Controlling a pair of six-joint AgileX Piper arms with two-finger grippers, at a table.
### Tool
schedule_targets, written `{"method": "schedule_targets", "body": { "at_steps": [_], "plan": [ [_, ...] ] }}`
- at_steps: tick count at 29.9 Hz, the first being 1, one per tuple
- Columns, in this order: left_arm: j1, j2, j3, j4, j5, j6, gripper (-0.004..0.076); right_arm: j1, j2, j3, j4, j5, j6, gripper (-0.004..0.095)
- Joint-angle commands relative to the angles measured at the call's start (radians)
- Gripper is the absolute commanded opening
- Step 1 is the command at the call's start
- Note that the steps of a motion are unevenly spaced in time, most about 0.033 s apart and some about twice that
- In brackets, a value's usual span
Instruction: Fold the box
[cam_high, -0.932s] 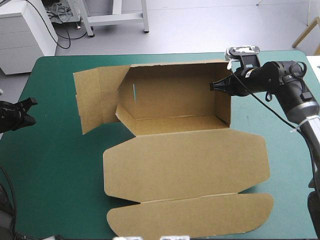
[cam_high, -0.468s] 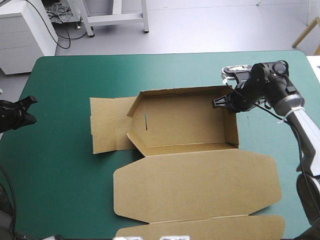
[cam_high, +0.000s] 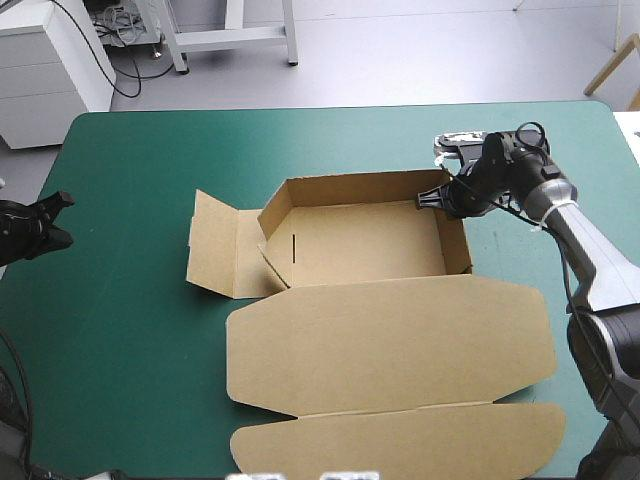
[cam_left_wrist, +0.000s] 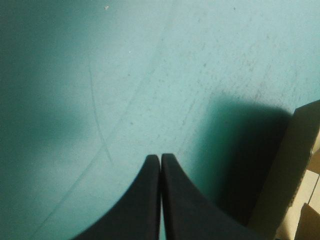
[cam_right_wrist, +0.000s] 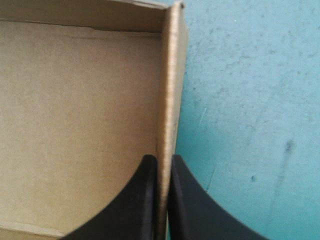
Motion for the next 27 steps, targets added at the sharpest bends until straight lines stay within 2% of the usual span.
{"method": "schedule_targets", "body": {
  "at_steps": [1,4,8,11,12,16,22,27],
  "plan": [
    [0.001,-0.044,-0.021,-0.032,-0.013,-0.008,-0.0010,-0.004,-0.035,-0.032,-0.002,0.043,-0.030,0.0073],
    [0.001,-0.044,-0.021,-0.023,-0.015,-0.008,-0.0010,-0.004,-0.035,-0.045,0.008,0.056,-0.035,0.0238],
    [0.001,-0.044,-0.021,-0.004,-0.015,-0.008,-0.0010,-0.004,-0.035,-0.058,0.005,0.069,-0.037,0.0614],
    [0.001,-0.044,-0.021,-0.003,-0.015,-0.008,-0.0010,-0.004,-0.035,-0.091,0.004,0.092,-0.043,0.0837],
    [0.001,-0.044,-0.021,-0.003,-0.015,-0.008,-0.0010,-0.004,-0.035,-0.107,0.004,0.106,-0.043,0.0874],
    [0.001,-0.044,-0.021,-0.003,-0.015,-0.008,-0.0010,-0.004,-0.037,-0.212,0.001,0.184,-0.043,0.0905],
    [0.001,-0.044,-0.021,-0.003,-0.015,-0.008,-0.0010,-0.004,-0.136,-0.264,-0.009,0.184,-0.031,0.0905],
    [0.001,-0.044,-0.021,-0.003,-0.013,-0.008,-0.0010,-0.004,-0.266,-0.264,-0.085,0.184,0.005,0.0901]
  ]
}}
